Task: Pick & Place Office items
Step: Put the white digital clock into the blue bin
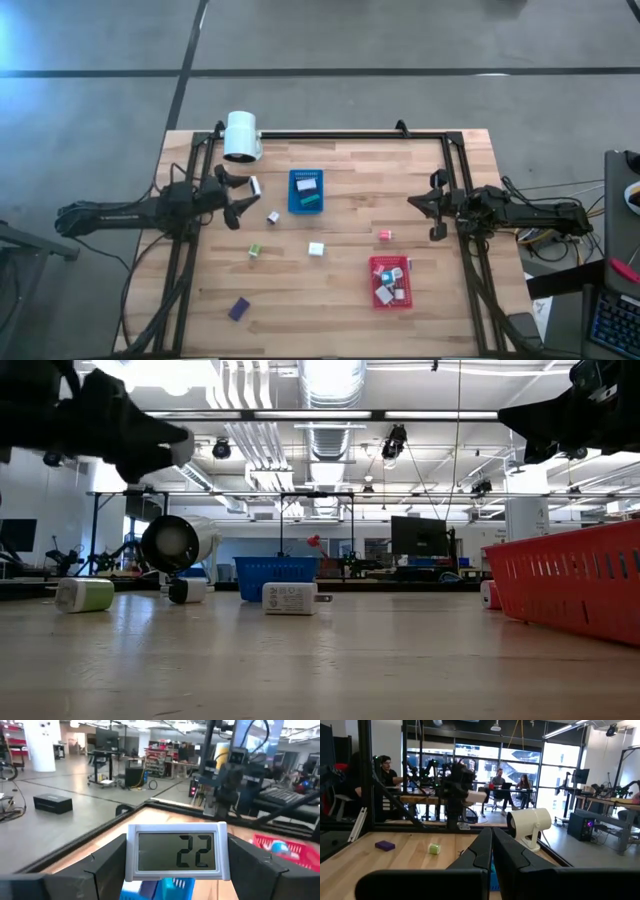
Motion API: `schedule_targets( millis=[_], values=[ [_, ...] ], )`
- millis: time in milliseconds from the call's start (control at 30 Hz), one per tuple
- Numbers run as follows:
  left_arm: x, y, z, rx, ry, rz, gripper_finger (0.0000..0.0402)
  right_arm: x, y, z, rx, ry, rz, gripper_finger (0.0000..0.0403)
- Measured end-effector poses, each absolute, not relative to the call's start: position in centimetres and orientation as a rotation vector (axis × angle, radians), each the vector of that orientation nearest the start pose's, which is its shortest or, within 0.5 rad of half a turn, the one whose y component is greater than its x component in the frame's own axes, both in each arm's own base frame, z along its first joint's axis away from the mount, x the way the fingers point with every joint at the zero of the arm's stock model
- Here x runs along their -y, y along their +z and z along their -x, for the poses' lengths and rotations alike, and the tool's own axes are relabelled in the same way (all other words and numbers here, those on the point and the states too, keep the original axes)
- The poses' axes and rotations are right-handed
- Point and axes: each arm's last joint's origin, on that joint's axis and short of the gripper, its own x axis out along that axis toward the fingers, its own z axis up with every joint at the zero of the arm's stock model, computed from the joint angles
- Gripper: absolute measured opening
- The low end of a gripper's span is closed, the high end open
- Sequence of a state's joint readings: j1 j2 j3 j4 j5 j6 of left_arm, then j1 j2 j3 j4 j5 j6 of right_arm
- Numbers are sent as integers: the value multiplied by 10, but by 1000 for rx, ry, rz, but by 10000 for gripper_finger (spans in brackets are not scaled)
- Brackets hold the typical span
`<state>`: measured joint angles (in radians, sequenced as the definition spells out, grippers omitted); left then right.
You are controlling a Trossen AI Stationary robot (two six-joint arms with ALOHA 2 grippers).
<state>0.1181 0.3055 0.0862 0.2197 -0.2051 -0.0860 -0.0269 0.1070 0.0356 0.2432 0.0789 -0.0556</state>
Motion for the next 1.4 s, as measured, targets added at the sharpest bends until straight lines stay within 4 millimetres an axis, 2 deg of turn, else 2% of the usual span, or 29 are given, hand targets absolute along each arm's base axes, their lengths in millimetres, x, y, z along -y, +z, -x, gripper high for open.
schedule_targets(
  millis=[200,267,367,467,633,800,1033,1233,1400],
  values=[
    [-30,219,-138,-166,469,53,284,5,192,-101,182,-110,42,8],
    [-37,228,-154,-253,496,39,284,5,192,-101,190,-110,42,8],
    [-50,230,-183,-404,488,1,284,5,193,-101,192,-110,47,8],
    [-64,224,-216,-524,418,-20,284,5,192,-101,189,-110,49,8],
    [-89,200,-266,-701,295,5,284,5,191,-102,180,-110,50,8],
    [-115,175,-298,-851,271,51,284,5,190,-102,178,-110,48,8],
    [-135,153,-314,-973,278,132,284,5,190,-102,169,-108,33,8],
    [-140,148,-316,-979,287,156,285,5,187,-104,147,-107,29,8],
    [-139,149,-314,-986,279,153,375,5,187,-105,141,-107,29,8]
  ],
)
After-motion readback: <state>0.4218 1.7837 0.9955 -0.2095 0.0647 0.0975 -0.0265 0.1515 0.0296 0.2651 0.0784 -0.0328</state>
